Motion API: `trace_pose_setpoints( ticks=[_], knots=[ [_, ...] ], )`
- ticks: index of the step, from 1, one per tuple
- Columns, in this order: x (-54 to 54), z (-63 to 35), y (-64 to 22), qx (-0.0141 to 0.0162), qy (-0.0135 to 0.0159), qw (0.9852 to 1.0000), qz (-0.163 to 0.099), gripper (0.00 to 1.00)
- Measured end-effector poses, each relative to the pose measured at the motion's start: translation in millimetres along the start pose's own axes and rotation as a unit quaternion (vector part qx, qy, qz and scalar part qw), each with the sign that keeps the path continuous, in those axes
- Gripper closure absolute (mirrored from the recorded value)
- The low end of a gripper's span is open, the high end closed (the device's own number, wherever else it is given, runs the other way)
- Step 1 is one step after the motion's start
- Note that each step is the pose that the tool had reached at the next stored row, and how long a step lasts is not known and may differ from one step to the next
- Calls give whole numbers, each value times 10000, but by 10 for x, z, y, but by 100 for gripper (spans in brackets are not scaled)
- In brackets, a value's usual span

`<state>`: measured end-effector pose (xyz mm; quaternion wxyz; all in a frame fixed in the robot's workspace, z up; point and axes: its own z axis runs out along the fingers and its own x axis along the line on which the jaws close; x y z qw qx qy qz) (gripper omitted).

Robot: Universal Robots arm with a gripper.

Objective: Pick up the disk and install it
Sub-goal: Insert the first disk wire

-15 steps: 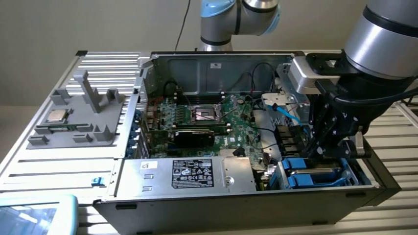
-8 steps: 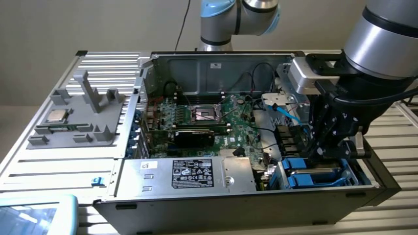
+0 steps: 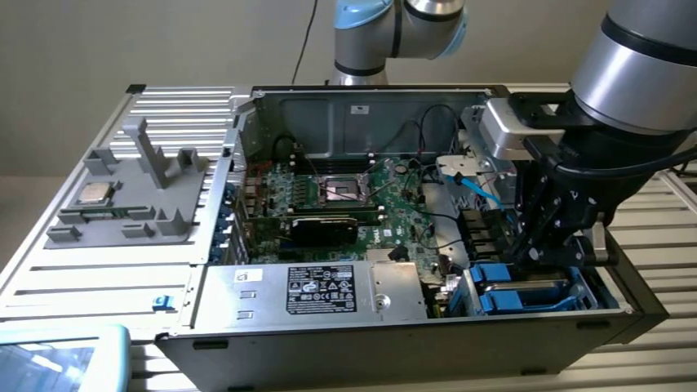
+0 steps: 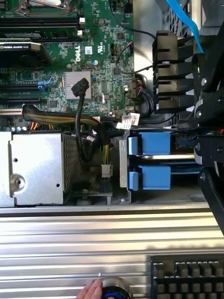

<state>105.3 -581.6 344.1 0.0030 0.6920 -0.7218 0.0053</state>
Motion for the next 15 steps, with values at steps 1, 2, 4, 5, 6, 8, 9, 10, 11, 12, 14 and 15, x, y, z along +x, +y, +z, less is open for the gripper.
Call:
trace_pose_setpoints(
  ticks=[1, 2, 4, 5, 6, 8, 9, 10, 11, 12, 14, 15],
  knots=[
    [0, 5, 1, 6, -4, 10000, 0, 84],
    [0, 11, 3, 12, -5, 10000, 1, 84],
    [0, 24, 3, 15, -5, 10000, 0, 84],
    [0, 26, 3, 17, -4, 10000, 0, 84],
    [0, 29, 4, 18, -5, 10000, 0, 84],
    [0, 33, 4, 21, -5, 10000, 0, 84],
    [-1, 35, 4, 23, -5, 10000, 0, 84],
    [-1, 36, 4, 27, -6, 10000, 0, 84],
    [-4, 37, 5, 33, -6, 10000, 1, 84],
    [-8, 39, 5, 39, -7, 10000, 1, 84],
    [-9, 40, 7, 57, -8, 10000, 1, 84],
    [-9, 40, 8, 70, -7, 10000, 2, 84]
  ],
)
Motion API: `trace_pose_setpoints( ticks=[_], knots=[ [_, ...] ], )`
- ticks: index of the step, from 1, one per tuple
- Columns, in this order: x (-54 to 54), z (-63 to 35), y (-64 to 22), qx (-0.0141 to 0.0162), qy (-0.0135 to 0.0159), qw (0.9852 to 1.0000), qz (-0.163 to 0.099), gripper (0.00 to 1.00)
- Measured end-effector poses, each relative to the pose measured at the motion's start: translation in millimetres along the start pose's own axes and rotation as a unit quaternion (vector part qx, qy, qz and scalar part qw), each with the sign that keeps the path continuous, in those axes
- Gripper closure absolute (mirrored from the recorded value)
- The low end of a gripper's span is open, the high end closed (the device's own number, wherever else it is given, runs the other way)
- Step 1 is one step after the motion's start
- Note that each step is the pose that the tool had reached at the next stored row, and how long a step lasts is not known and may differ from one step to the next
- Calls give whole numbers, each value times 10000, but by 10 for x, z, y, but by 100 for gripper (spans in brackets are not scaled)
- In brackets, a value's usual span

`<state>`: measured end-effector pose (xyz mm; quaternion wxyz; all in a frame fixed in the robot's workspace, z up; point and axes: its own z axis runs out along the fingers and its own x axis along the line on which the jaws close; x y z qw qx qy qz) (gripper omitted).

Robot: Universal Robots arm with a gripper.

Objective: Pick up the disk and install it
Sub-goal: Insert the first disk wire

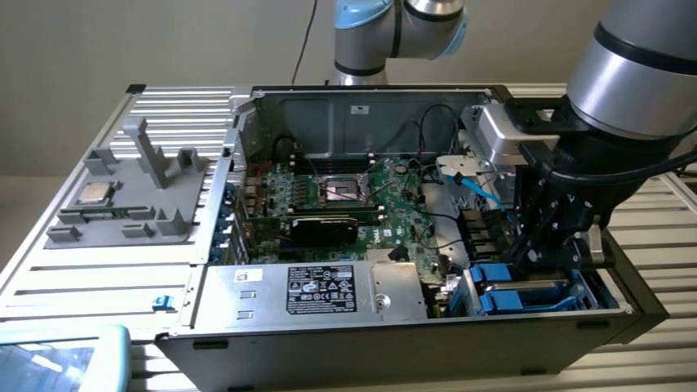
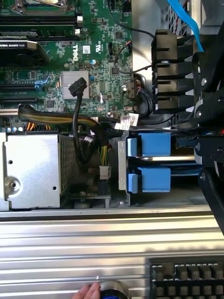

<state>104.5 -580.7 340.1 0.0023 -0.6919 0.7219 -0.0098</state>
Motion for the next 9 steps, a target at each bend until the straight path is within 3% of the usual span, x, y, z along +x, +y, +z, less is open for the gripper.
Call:
trace_pose_setpoints(
  ticks=[4, 9],
  knots=[
    [-1, 6, 2, 20, 0, 10000, 0, 84],
    [-1, 18, 6, 21, 0, 10000, -1, 84]
  ],
)
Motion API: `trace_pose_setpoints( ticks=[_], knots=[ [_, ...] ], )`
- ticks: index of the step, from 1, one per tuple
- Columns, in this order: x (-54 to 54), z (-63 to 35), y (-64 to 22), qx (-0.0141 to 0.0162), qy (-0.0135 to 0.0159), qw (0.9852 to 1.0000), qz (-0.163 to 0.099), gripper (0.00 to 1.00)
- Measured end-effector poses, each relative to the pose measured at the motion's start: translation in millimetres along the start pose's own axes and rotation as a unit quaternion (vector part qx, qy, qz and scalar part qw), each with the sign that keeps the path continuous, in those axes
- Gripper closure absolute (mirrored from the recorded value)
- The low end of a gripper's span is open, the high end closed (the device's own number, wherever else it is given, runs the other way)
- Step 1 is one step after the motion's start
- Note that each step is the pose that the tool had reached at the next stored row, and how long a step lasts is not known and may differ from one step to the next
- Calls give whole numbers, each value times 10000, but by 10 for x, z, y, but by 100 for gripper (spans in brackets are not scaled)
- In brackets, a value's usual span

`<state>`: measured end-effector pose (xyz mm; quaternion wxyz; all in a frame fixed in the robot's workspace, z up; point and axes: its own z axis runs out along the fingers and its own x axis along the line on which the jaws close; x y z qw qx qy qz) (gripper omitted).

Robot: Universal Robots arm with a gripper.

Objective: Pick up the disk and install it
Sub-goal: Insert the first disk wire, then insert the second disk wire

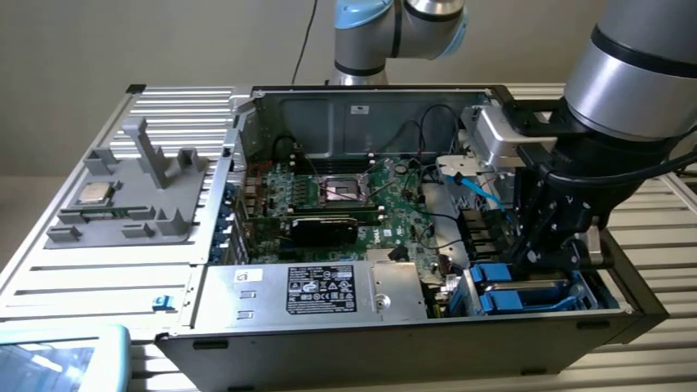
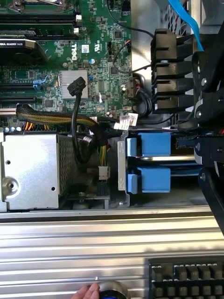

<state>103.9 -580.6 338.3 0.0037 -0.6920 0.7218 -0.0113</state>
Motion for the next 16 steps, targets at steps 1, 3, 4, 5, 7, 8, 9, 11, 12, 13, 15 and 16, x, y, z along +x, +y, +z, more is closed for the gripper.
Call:
trace_pose_setpoints(
  ticks=[1, 3, 4, 5, 7, 8, 9, 11, 12, 13, 15, 16],
  knots=[
    [0, 3, 1, 0, -1, 10000, 0, 84],
    [0, 8, 1, 0, -1, 10000, 0, 84],
    [0, 10, 1, 0, -2, 10000, 0, 84],
    [0, 13, 2, 0, -1, 10000, 0, 84],
    [0, 23, 2, 0, -1, 10000, 0, 84],
    [0, 29, 2, 0, -1, 10000, 0, 84],
    [0, 35, 2, 0, -1, 10000, 0, 84],
    [0, 38, 2, 0, 0, 10000, 0, 84],
    [0, 38, 2, 0, 1, 10000, 0, 84],
    [0, 38, 2, 0, 0, 10000, 1, 84],
    [0, 40, 2, 0, -1, 10000, 0, 84],
    [0, 40, 2, 0, -1, 10000, 0, 84]
  ],
)
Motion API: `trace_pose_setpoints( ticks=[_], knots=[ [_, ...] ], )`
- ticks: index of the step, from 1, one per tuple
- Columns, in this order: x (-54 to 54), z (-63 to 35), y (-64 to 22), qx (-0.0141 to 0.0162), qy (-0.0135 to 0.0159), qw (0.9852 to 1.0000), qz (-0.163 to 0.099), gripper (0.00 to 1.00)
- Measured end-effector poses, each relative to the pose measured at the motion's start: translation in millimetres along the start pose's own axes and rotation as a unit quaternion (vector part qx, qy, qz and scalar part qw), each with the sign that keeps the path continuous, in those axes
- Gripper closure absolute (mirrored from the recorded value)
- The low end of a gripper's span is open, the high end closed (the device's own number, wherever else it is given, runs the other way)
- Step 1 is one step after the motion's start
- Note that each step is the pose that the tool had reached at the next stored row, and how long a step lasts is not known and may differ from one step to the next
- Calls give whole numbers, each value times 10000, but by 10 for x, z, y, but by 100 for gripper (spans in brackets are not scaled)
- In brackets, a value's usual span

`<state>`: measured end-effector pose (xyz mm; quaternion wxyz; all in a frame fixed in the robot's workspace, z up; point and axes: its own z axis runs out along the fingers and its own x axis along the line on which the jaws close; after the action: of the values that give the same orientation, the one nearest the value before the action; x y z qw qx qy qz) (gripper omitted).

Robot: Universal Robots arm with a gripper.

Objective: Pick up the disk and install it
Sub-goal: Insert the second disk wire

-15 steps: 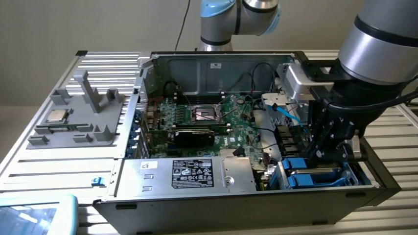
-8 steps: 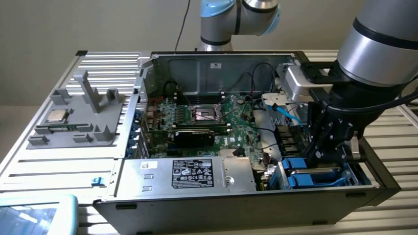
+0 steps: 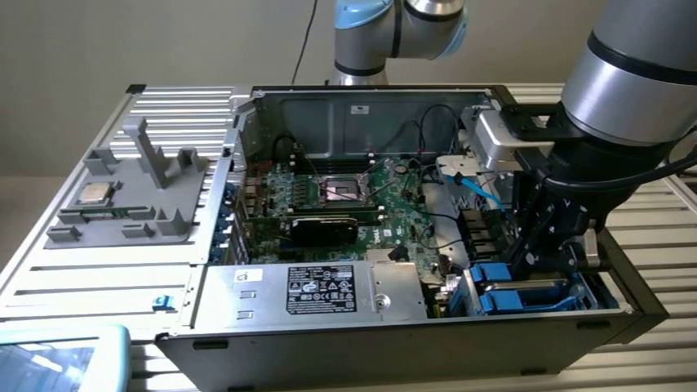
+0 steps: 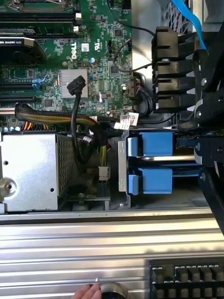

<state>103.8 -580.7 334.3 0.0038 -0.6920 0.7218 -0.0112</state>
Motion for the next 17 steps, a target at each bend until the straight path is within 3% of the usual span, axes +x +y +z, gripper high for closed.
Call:
trace_pose_setpoints(
  ticks=[6, 9, 17],
  knots=[
    [-1, 1, -3, 1, -3, 10000, -1, 82],
    [-3, -35, -6, 0, 4, 10000, 0, 70],
    [-16, -163, -28, 4, 72, 10000, -2, 70]
  ],
)
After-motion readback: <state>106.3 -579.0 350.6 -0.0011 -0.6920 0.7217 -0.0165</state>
